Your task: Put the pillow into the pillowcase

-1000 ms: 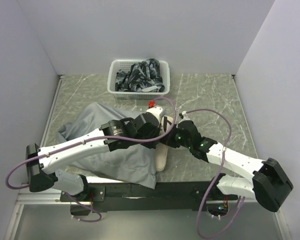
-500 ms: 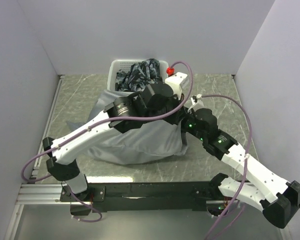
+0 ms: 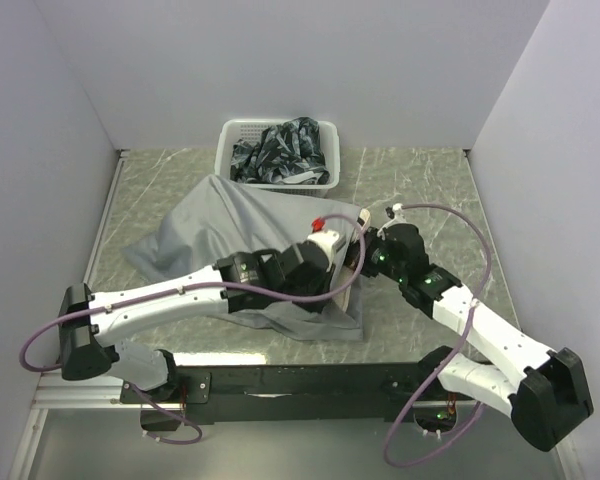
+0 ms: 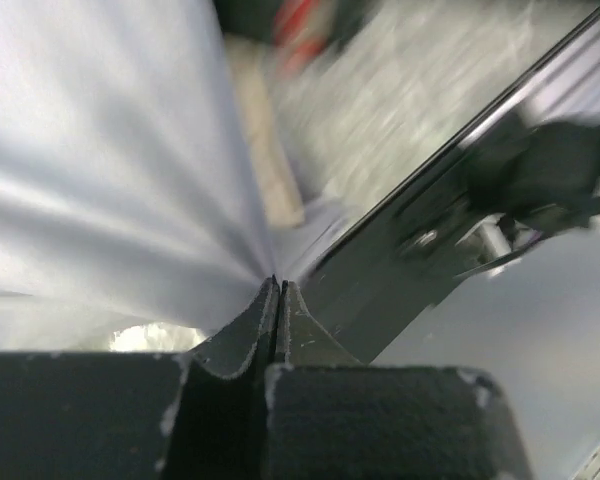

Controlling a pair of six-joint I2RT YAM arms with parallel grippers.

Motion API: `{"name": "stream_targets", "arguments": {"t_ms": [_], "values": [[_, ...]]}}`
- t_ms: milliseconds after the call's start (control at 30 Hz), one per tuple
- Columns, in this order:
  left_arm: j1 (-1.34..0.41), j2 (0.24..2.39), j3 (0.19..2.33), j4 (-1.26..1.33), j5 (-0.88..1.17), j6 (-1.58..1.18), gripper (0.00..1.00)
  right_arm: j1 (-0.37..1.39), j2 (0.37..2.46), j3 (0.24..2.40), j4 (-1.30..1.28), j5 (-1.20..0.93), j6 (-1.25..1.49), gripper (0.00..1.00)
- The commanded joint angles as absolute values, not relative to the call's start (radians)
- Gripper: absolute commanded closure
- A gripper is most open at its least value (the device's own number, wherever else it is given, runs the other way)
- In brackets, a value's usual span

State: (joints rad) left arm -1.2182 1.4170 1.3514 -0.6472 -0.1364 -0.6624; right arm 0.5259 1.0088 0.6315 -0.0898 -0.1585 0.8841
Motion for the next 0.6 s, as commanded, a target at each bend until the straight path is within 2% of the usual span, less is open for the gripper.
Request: {"name": "stream_targets", "arguments": {"t_ms": [0,167,200,233,300,400,433,533,567], "values": [[-1.233,1.281,1.218,-0.466,-0.043,-0.801,0.99,0.517,0.991,0.601,0.077,-0.184,0.903,1.0],[-1.233,1.255,1.238,-0.469,0.014,-0.788,0.99,0.508,1.1,0.529,0.158,-0.212,0.911,1.0],[-1.233,1.259,1.238,-0.483,0.014,-0.781,0.99,0.503,1.109,0.529,0.158,-0.21,0.904,0.96],[-1.233,1.27,1.242,-0.5,0.003,-0.781,0.99,0.499,1.129,0.534,0.161,-0.228,0.882,0.81],[-1.232,1.275,1.261,-0.526,0.002,-0.767,0.99,0.502,1.158,0.551,0.175,-0.291,0.855,0.71],[-1.224,1.275,1.328,-0.57,-0.139,-0.755,0.99,0.532,1.155,0.529,0.192,-0.338,0.833,0.54],[-1.201,1.281,1.356,-0.587,-0.17,-0.758,0.99,0.534,1.131,0.514,0.183,-0.303,0.831,0.41],[-1.107,1.298,1.344,-0.605,-0.189,-0.772,0.98,0.508,1.005,0.483,0.072,-0.218,0.805,0.15],[-1.086,1.302,1.324,-0.579,-0.157,-0.769,0.98,0.486,0.971,0.479,0.043,-0.18,0.799,0.12]]}}
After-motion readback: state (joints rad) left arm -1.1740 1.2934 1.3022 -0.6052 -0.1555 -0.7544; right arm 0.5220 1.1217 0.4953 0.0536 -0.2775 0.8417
